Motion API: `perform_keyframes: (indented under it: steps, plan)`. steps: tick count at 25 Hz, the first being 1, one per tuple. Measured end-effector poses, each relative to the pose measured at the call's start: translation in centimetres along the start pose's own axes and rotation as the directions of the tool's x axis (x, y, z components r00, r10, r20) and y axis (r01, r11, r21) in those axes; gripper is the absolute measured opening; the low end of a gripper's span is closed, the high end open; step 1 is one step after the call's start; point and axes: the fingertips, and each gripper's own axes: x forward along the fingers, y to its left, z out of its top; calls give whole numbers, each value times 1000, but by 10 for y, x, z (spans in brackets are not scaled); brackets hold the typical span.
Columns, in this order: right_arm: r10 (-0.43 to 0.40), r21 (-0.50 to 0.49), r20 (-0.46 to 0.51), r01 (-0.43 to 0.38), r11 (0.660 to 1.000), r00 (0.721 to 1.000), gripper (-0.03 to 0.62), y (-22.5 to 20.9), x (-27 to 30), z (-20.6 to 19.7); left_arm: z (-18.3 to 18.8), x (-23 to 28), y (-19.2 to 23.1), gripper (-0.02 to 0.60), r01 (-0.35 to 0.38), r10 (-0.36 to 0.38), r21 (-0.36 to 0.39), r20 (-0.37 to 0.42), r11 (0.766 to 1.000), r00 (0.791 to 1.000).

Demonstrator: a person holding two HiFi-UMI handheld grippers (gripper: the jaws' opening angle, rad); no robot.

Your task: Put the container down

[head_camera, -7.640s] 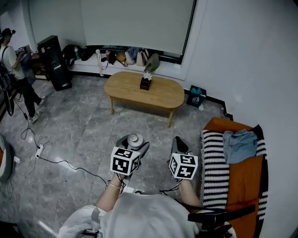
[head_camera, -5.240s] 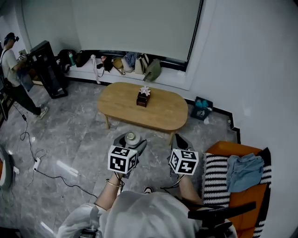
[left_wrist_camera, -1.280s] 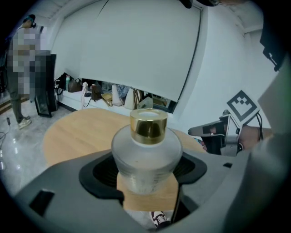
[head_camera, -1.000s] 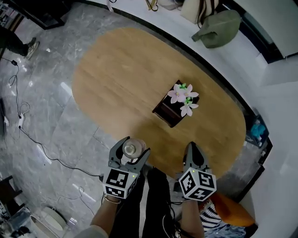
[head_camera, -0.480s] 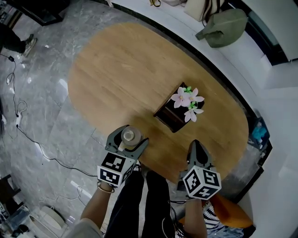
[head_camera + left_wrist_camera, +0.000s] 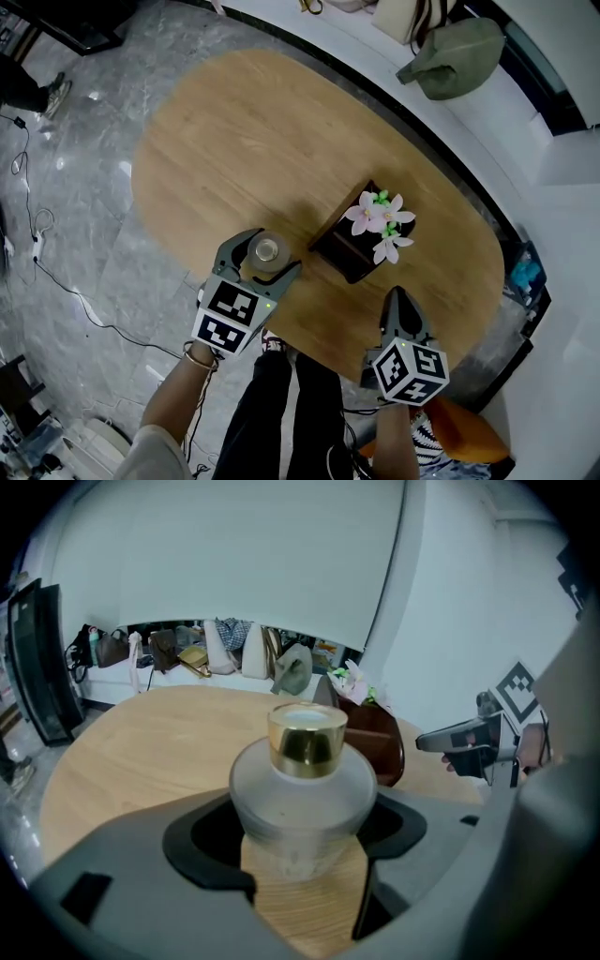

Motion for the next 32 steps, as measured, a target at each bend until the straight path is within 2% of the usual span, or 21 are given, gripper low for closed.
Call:
perform_keyframes:
  steps: [5, 10, 17, 21, 32]
  plan:
    - [-2, 4, -6, 2, 1000, 1000, 23, -4, 9, 3, 19, 16, 13, 337, 24, -24, 63, 1, 998, 1000]
    - [-3, 4, -16, 3, 1000, 1000, 23, -8, 17, 3, 30, 33, 25, 337, 15, -14, 111, -2, 994, 1000]
    - [-12, 6, -31, 12, 1000, 999, 23, -15, 26, 1, 32, 54, 40, 337, 14, -14, 29, -7, 999, 1000]
    - [-13, -2, -39, 13, 1000, 999, 23, -16, 30, 1, 41, 64, 52, 337, -9, 9, -10, 18, 1000, 1000]
    - [0, 39, -52, 2, 999, 999, 23, -10, 33, -4, 57, 88, 56, 337, -23, 24, -13, 35, 1000, 999]
